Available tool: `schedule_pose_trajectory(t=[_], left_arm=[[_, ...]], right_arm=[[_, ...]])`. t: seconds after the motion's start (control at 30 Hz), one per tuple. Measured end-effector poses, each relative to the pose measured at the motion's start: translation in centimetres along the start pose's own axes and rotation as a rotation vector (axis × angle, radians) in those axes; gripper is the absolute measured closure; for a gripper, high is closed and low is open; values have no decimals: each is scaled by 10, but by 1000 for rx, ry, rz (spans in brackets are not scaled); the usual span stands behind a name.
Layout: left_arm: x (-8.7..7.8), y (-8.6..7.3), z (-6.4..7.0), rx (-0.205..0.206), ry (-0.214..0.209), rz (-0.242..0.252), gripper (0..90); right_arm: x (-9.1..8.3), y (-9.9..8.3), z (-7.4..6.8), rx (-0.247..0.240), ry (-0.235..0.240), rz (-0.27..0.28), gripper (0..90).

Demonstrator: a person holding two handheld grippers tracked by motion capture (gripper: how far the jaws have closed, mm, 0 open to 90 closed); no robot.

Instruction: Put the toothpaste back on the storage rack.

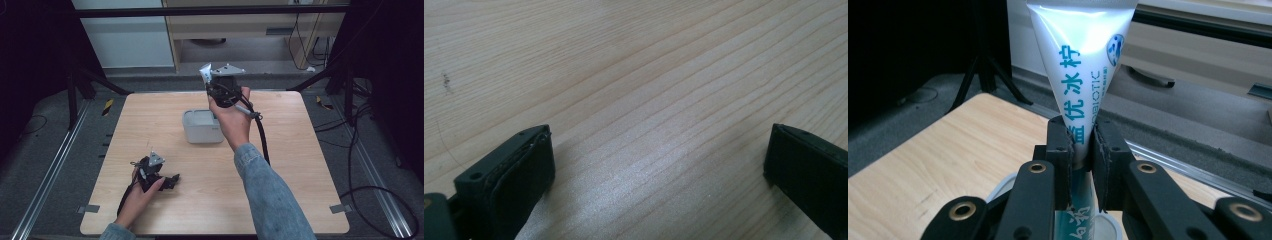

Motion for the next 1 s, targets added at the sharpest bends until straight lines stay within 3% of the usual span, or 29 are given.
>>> schedule_pose_trajectory(t=[0.6, 1.0], left_arm=[[0, 0, 0, 0, 0, 1, 0], [0, 0, 0, 0, 0, 0, 0]], right_arm=[[27, 10, 3, 31, -20, 42, 794], [32, 12, 4, 30, -28, 73, 794]])
Point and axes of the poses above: each handheld gripper's, and its own axes: x roughly forward along the jaws, y roughly out of its top, z roughly to its right, the point moved 8 cm from there along x, roughly forward along the jaws, and after that the axes turned 7 degrees about -y, right-handed, at the moved point
